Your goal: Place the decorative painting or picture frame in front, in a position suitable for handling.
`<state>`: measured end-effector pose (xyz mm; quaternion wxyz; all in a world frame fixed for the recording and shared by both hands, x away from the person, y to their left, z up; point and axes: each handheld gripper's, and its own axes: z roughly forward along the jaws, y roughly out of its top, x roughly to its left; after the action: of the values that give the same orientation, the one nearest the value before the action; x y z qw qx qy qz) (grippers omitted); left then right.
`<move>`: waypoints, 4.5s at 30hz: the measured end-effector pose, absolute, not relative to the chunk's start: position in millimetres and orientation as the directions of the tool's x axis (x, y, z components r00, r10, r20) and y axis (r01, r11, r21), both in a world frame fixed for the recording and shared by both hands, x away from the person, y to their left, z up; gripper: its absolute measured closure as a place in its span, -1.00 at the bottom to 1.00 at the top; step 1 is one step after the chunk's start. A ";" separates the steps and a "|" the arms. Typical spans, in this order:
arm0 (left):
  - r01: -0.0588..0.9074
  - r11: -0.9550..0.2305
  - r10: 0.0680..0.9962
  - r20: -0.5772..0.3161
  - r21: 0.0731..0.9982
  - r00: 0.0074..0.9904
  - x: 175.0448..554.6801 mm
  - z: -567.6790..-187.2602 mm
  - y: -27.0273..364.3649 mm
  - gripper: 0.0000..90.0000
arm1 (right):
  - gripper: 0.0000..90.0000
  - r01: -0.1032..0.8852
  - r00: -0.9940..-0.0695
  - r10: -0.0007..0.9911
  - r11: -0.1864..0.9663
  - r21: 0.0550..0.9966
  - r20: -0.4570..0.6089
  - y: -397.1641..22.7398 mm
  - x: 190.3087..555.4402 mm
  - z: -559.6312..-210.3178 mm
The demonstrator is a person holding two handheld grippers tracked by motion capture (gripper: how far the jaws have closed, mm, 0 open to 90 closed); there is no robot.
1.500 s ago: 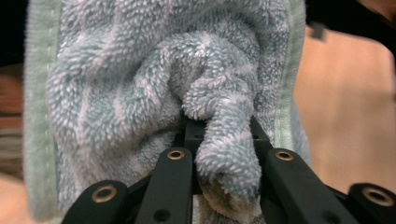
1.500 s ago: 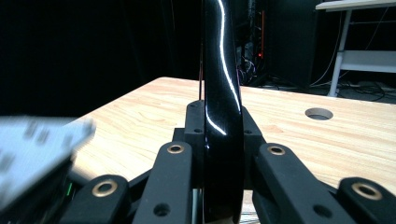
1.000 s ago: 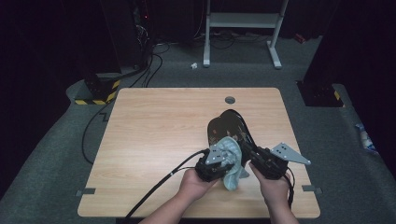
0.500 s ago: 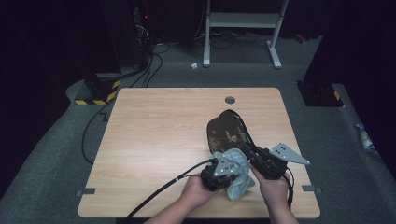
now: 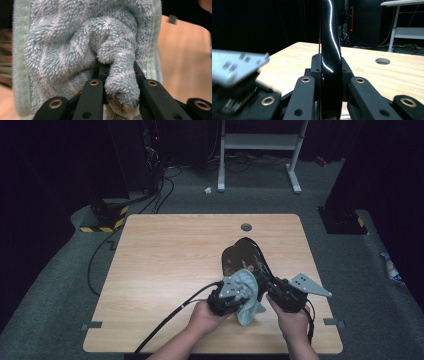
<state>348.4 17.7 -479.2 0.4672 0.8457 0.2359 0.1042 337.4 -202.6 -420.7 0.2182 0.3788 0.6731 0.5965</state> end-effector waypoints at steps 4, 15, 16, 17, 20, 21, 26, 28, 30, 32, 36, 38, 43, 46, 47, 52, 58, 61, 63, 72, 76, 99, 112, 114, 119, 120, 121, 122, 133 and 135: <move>0.288 -0.438 0.497 -0.038 0.852 0.867 335.9 -483.2 24.8 0.72 | 0.78 0.247 -0.619 0.770 0.003 0.969 0.155 -202.3 336.7 -420.8; 0.308 -0.318 0.651 -0.030 0.897 0.759 336.1 -472.8 113.1 0.70 | 0.77 0.250 -0.614 0.770 -0.019 0.968 0.174 -204.9 337.7 -422.8; 0.310 -0.309 0.663 -0.030 0.899 0.748 336.0 -472.5 122.0 0.70 | 0.77 0.249 -0.614 0.770 -0.019 0.968 0.173 -204.9 337.8 -422.9; 0.318 -0.301 0.672 -0.036 0.899 0.739 336.2 -472.3 130.8 0.70 | 0.76 0.250 -0.614 0.770 -0.019 0.968 0.173 -204.9 337.7 -423.0; 0.329 -0.280 0.702 -0.041 0.902 0.711 335.4 -471.9 154.6 0.69 | 0.74 0.253 -0.615 0.769 -0.015 0.967 0.173 -204.7 337.7 -423.7; 0.331 -0.269 0.710 -0.046 0.904 0.703 334.6 -471.8 161.0 0.69 | 0.73 0.254 -0.615 0.770 -0.014 0.967 0.172 -204.2 337.8 -424.4; 0.337 -0.264 0.721 -0.047 0.904 0.691 331.7 -473.9 176.8 0.69 | 0.67 0.270 -0.611 0.771 -0.012 0.963 0.180 -203.2 338.7 -426.9; 0.337 -0.262 0.721 -0.049 0.904 0.691 331.3 -474.3 179.2 0.69 | 0.60 0.273 -0.609 0.772 -0.013 0.962 0.183 -202.8 338.5 -427.0; 0.337 -0.260 0.722 -0.049 0.905 0.690 331.1 -474.5 180.1 0.69 | 0.57 0.275 -0.607 0.773 -0.013 0.961 0.184 -202.5 338.1 -427.3; 0.339 -0.259 0.721 -0.052 0.905 0.691 331.1 -475.0 180.8 0.69 | 0.46 0.288 -0.606 0.773 -0.005 0.958 0.187 -201.3 337.1 -429.7; 0.336 -0.244 0.722 -0.061 0.910 0.689 330.7 -472.7 182.4 0.70 | 0.32 0.297 -0.602 0.780 0.023 0.955 0.168 -200.3 333.4 -436.6; 0.333 -0.239 0.722 -0.062 0.912 0.689 330.6 -471.4 182.7 0.70 | 0.28 0.299 -0.599 0.784 0.032 0.954 0.162 -202.1 330.2 -441.1; 0.337 -0.211 0.715 -0.089 0.918 0.693 332.0 -468.0 182.3 0.70 | 0.12 0.338 -0.589 0.793 0.066 0.939 0.156 -204.0 324.8 -454.5; 0.335 -0.184 0.707 -0.113 0.924 0.698 334.2 -461.5 181.0 0.70 | 0.09 0.356 -0.576 0.802 0.072 0.932 0.158 -202.6 320.7 -465.5; 0.332 -0.176 0.709 -0.114 0.927 0.695 335.1 -458.0 180.0 0.70 | 0.09 0.362 -0.565 0.809 0.068 0.930 0.161 -200.7 319.8 -469.8; 0.337 -0.158 0.727 -0.122 0.928 0.676 341.2 -441.0 177.5 0.69 | -0.01 0.386 -0.562 0.811 0.086 0.919 0.161 -193.9 320.8 -481.7; 0.309 -0.171 0.749 -0.080 0.936 0.657 353.6 -413.7 169.1 0.70 | -0.10 0.392 -0.581 0.801 0.118 0.912 0.146 -188.0 321.0 -490.0; 0.299 -0.149 0.753 -0.088 0.942 0.652 360.2 -403.2 166.1 0.70 | -0.19 0.400 -0.587 0.796 0.124 0.908 0.150 -186.6 322.0 -493.3; 0.286 -0.149 0.754 -0.078 0.947 0.652 363.6 -395.4 162.9 0.70 | -0.13 0.400 -0.582 0.798 0.117 0.909 0.153 -186.8 323.0 -495.7; 0.237 -0.159 0.743 -0.042 0.958 0.668 370.2 -357.8 138.7 0.70 | 0.07 0.410 -0.571 0.802 0.090 0.908 0.178 -187.4 325.3 -498.3; 0.219 -0.179 0.747 -0.012 0.959 0.664 373.4 -345.0 126.8 0.70 | 0.19 0.402 -0.585 0.791 0.086 0.911 0.183 -185.9 327.7 -496.5; 0.169 -0.123 0.689 -0.039 0.978 0.724 389.1 -304.8 81.2 0.70 | 0.47 0.404 -0.597 0.778 0.081 0.911 0.196 -184.5 329.9 -497.3; 0.148 -0.105 0.657 -0.044 0.983 0.753 391.3 -297.7 56.2 0.69 | 0.74 0.403 -0.601 0.772 0.073 0.912 0.204 -189.1 333.5 -498.5; 0.144 -0.105 0.649 -0.042 0.984 0.760 392.3 -296.8 49.7 0.69 | 0.74 0.400 -0.603 0.773 0.078 0.913 0.198 -189.0 333.2 -498.5; 0.131 -0.098 0.633 -0.040 0.987 0.773 394.6 -293.1 36.4 0.69 | 0.75 0.393 -0.613 0.769 0.097 0.914 0.182 -188.8 332.7 -498.4; 0.129 -0.100 0.634 -0.037 0.987 0.772 395.1 -293.1 34.9 0.69 | 0.75 0.393 -0.615 0.767 0.099 0.914 0.181 -188.9 332.7 -498.3; 0.124 -0.111 0.642 -0.024 0.986 0.766 397.0 -294.3 32.8 0.69 | 0.75 0.391 -0.619 0.765 0.104 0.915 0.178 -188.6 332.4 -498.3; 0.126 -0.116 0.647 -0.022 0.985 0.762 398.9 -295.7 31.8 0.69 | 0.75 0.391 -0.619 0.765 0.104 0.915 0.178 -188.6 332.4 -498.3; 0.192 -0.151 0.702 -0.032 0.970 0.712 419.0 -325.3 40.9 0.72 | 0.75 0.388 -0.631 0.756 0.115 0.915 0.173 -186.4 331.7 -498.2; 0.225 -0.155 0.716 -0.047 0.962 0.696 426.4 -332.4 48.0 0.72 | 0.75 0.389 -0.630 0.757 0.115 0.914 0.173 -186.3 331.7 -498.1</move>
<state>426.4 48.0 -332.4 0.5638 0.7282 0.3232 0.2177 331.7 -186.3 -498.1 0.1717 0.3941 0.7265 0.5361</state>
